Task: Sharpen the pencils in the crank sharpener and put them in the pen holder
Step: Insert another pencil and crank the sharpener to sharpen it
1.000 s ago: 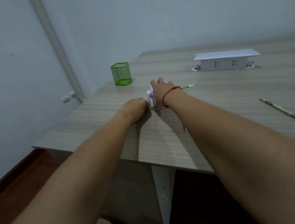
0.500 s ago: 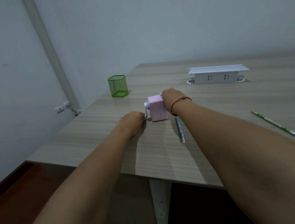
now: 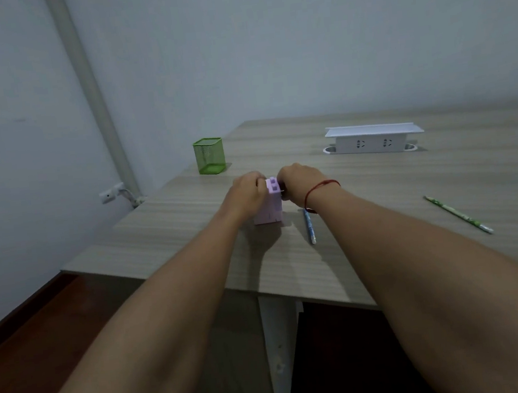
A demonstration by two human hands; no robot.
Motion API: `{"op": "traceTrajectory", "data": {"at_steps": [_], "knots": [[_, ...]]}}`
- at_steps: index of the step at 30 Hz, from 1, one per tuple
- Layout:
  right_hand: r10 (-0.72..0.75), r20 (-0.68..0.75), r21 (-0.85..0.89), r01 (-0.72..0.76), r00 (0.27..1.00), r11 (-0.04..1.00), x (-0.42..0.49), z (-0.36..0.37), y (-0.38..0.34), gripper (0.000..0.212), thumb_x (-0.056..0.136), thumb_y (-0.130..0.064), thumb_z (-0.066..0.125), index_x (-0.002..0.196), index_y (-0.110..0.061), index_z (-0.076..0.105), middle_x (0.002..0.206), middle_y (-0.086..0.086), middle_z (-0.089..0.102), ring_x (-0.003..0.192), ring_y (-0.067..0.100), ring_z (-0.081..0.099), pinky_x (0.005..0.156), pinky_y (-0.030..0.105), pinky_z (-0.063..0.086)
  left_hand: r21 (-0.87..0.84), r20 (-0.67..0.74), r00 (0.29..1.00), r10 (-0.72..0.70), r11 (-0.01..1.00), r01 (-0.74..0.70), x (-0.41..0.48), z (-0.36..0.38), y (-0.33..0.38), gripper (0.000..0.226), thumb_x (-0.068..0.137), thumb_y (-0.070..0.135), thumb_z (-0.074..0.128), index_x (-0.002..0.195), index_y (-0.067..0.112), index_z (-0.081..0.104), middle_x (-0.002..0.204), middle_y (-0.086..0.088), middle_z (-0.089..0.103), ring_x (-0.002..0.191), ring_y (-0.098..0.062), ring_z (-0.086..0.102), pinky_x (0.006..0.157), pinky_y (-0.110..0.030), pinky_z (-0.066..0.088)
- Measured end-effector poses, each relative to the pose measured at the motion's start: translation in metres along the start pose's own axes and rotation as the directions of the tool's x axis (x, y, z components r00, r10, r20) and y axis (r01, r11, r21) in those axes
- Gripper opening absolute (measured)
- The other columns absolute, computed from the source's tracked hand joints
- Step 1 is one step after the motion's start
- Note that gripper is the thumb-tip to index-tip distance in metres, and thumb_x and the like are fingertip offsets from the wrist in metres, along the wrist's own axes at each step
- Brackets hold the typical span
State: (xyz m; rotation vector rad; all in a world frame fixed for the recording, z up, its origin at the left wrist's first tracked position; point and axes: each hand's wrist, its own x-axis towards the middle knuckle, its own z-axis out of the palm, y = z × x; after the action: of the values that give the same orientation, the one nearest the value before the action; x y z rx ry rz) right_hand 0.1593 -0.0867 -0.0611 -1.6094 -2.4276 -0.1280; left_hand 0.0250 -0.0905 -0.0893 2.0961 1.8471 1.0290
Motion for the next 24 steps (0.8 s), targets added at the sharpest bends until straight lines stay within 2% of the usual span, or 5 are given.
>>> {"op": "traceTrajectory", "data": {"at_steps": [3, 7, 11, 14, 24], "knots": [[0.014, 0.007, -0.018, -0.014, 1.000, 1.000, -0.007, -0.001, 0.000, 0.026, 0.093, -0.018, 0.058, 0.115, -0.006, 0.064, 0.119, 0.018, 0.064, 0.108, 0.034, 0.062, 0.084, 0.033, 0.048, 0.041, -0.011, 0.999, -0.040, 0.998, 0.040, -0.005, 0.004, -0.001, 0.027, 0.088, 0.020, 0.033, 0.065, 0.015, 0.047, 0.081, -0.011, 0.054, 0.081, -0.031, 0.052, 0.066, -0.034, 0.037], [0.010, 0.007, -0.051, -0.009, 1.000, 0.999, -0.016, 0.002, 0.001, 0.027, 0.098, -0.013, 0.047, 0.120, -0.006, 0.060, 0.124, 0.016, 0.062, 0.113, 0.033, 0.060, 0.087, 0.034, 0.047, 0.040, -0.001, 0.997, -0.080, 0.996, 0.080, -0.007, 0.003, 0.003, 0.027, 0.080, 0.029, 0.027, 0.056, 0.020, 0.036, 0.080, -0.010, 0.051, 0.078, -0.029, 0.048, 0.065, -0.033, 0.035], [-0.019, 0.017, -0.073, 0.020, 1.000, 0.997, -0.020, 0.000, 0.001, 0.029, 0.098, -0.009, 0.046, 0.125, -0.011, 0.057, 0.127, 0.013, 0.060, 0.116, 0.031, 0.058, 0.090, 0.035, 0.045, -0.058, -0.030, 0.993, -0.114, 0.992, 0.112, -0.006, 0.003, 0.003, 0.033, 0.087, 0.023, 0.034, 0.084, 0.008, 0.063, 0.102, -0.018, 0.064, 0.095, -0.033, 0.056, 0.081, -0.038, 0.046], [-0.017, 0.024, -0.089, 0.019, 1.000, 0.996, -0.021, -0.001, 0.000, 0.028, 0.099, -0.009, 0.044, 0.124, -0.009, 0.058, 0.127, 0.014, 0.059, 0.116, 0.033, 0.058, 0.090, 0.035, 0.045, -0.148, -0.076, 0.988, -0.137, 0.981, 0.124, -0.006, 0.008, 0.009, 0.032, 0.092, 0.008, 0.039, 0.106, -0.002, 0.065, 0.116, -0.021, 0.063, 0.109, -0.032, 0.056, 0.088, -0.032, 0.043], [-0.112, -0.035, -0.258, 0.099, 0.993, 0.961, -0.026, -0.003, 0.004, 0.026, 0.098, -0.011, 0.049, 0.118, -0.008, 0.064, 0.123, 0.016, 0.062, 0.112, 0.034, 0.061, 0.087, 0.035, 0.048, -0.061, -0.067, 0.994, -0.087, 0.995, 0.083, -0.011, 0.015, 0.002, 0.030, 0.098, 0.019, 0.034, 0.106, 0.004, 0.060, 0.114, -0.021, 0.058, 0.109, -0.032, 0.049, 0.091, -0.038, 0.040]]}}
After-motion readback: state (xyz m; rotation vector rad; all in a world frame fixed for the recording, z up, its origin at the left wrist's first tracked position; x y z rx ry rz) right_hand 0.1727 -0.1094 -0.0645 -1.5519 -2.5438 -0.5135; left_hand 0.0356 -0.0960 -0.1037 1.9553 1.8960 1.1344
